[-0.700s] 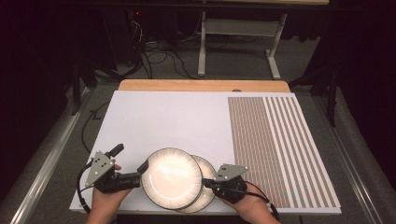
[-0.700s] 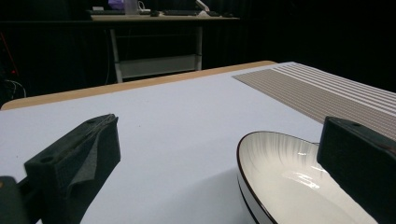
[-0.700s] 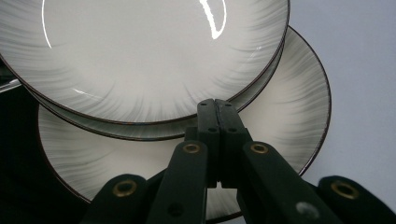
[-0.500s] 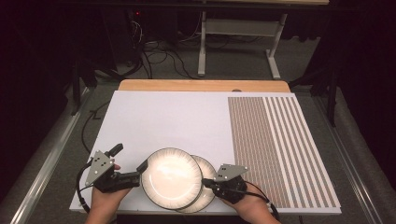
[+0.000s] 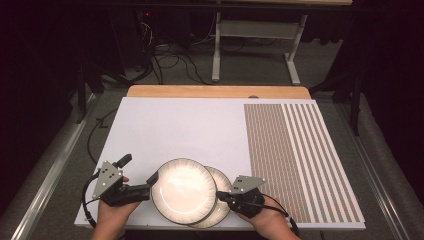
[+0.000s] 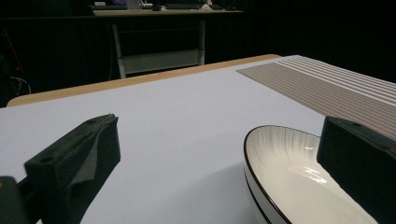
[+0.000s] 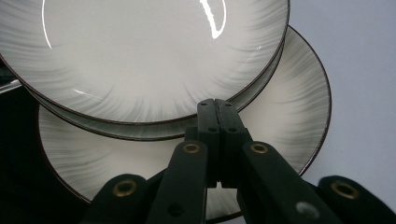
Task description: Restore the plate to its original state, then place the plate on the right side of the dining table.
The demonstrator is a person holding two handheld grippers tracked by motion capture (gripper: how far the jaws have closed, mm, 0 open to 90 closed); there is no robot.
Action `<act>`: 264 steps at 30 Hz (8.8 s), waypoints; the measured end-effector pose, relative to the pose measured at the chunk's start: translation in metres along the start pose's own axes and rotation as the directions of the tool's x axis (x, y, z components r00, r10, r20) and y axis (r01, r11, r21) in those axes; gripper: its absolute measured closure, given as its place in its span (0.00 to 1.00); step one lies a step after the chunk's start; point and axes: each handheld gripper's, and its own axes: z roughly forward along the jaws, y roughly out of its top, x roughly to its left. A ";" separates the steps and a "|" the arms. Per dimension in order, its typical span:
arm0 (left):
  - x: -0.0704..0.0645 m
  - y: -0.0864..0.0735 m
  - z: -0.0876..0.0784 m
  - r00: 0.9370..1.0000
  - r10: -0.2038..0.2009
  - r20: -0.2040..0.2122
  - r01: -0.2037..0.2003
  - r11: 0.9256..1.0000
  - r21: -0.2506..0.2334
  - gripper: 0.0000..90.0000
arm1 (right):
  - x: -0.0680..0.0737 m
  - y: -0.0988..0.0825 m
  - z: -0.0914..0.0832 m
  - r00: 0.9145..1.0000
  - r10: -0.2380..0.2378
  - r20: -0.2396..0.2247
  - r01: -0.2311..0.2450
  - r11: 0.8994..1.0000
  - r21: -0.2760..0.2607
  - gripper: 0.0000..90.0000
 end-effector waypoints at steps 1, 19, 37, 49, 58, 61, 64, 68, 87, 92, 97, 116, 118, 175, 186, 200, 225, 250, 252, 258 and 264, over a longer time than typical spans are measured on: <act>0.000 0.000 0.000 1.000 0.000 0.000 0.000 1.000 0.000 0.00 | 0.000 0.000 0.000 1.000 0.001 0.000 -0.001 1.000 0.000 1.00; 0.000 0.000 0.000 1.000 -0.005 0.004 0.005 1.000 -0.003 0.00 | -0.002 -0.001 -0.002 1.000 -0.005 0.010 0.005 1.000 0.010 1.00; 0.001 0.000 -0.001 1.000 0.000 0.011 0.000 1.000 -0.002 0.00 | -0.002 -0.002 -0.004 1.000 -0.011 0.020 0.011 1.000 0.009 1.00; 0.001 0.001 -0.002 1.000 0.001 0.013 -0.001 1.000 -0.010 0.00 | -0.002 -0.003 -0.005 0.999 -0.023 0.025 0.022 0.999 0.023 1.00; 0.000 0.001 -0.002 1.000 0.008 0.013 -0.008 1.000 -0.008 0.00 | -0.003 -0.003 -0.007 0.999 -0.011 0.031 0.011 1.000 0.013 1.00; 0.000 0.001 -0.002 1.000 0.008 0.013 -0.008 1.000 -0.007 0.00 | -0.004 -0.003 -0.008 0.999 -0.017 0.032 0.017 1.000 0.015 1.00; 0.000 0.001 -0.002 1.000 0.010 0.012 -0.009 1.000 -0.008 0.00 | -0.004 -0.003 -0.008 0.999 -0.019 0.033 0.019 1.000 0.015 1.00; 0.000 0.001 -0.002 1.000 0.011 0.013 -0.011 1.000 -0.007 0.01 | -0.004 -0.003 -0.009 0.999 -0.019 0.038 0.018 1.000 0.015 1.00; 0.001 0.000 -0.003 1.000 0.009 0.014 -0.009 1.000 -0.006 0.01 | -0.006 -0.004 -0.013 0.999 -0.011 0.050 0.011 1.000 0.002 1.00; 0.002 0.000 -0.003 1.000 0.009 0.013 -0.009 1.000 -0.005 0.01 | -0.007 -0.004 -0.014 0.999 -0.011 0.053 0.011 1.000 -0.004 1.00; 0.002 0.000 -0.004 1.000 0.007 0.013 -0.007 1.000 -0.006 0.01 | -0.007 -0.003 -0.017 0.998 -0.011 0.058 0.011 1.000 -0.010 1.00; 0.002 0.000 -0.004 1.000 0.003 0.007 -0.003 1.000 -0.002 0.01 | -0.027 -0.004 -0.047 0.989 0.068 0.135 -0.053 0.993 -0.107 0.96; 0.002 0.000 -0.004 1.000 0.003 0.006 -0.003 1.000 -0.001 0.01 | -0.031 -0.006 -0.053 0.985 0.086 0.151 -0.068 0.990 -0.122 0.95; -0.008 -0.014 0.001 0.994 0.031 0.106 -0.054 0.973 0.225 1.00 | -0.062 -0.035 -0.110 0.925 0.196 0.326 -0.090 0.945 -0.314 0.01; -0.022 -0.016 0.010 0.985 0.070 0.161 -0.110 0.961 0.255 1.00 | -0.063 -0.036 -0.110 0.922 0.216 0.320 -0.111 0.942 -0.317 0.01; 0.002 -0.009 -0.005 0.998 0.019 0.062 -0.025 0.995 0.096 0.56 | -0.063 -0.036 -0.109 0.923 0.209 0.323 -0.103 0.943 -0.317 0.01; 0.003 0.002 -0.007 1.000 0.006 0.008 -0.006 0.999 0.035 0.00 | -0.061 -0.032 -0.106 0.927 0.223 0.303 -0.111 0.932 -0.345 0.04; -0.001 0.004 -0.005 1.000 0.010 0.017 -0.011 0.999 0.043 0.00 | -0.051 -0.021 -0.100 0.954 0.165 0.249 -0.089 0.953 -0.291 0.66; -0.001 0.004 -0.006 1.000 0.011 0.019 -0.012 0.999 0.042 0.00 | -0.051 -0.019 -0.099 0.956 0.165 0.241 -0.090 0.952 -0.293 0.69; -0.002 0.003 -0.005 1.000 0.013 0.024 -0.014 0.999 0.041 0.00 | -0.048 -0.015 -0.095 0.962 0.156 0.225 -0.091 0.957 -0.274 0.79; -0.003 0.003 -0.005 1.000 0.010 0.025 -0.011 0.999 0.040 0.00 | -0.043 -0.012 -0.090 0.967 0.142 0.212 -0.086 0.964 -0.250 0.88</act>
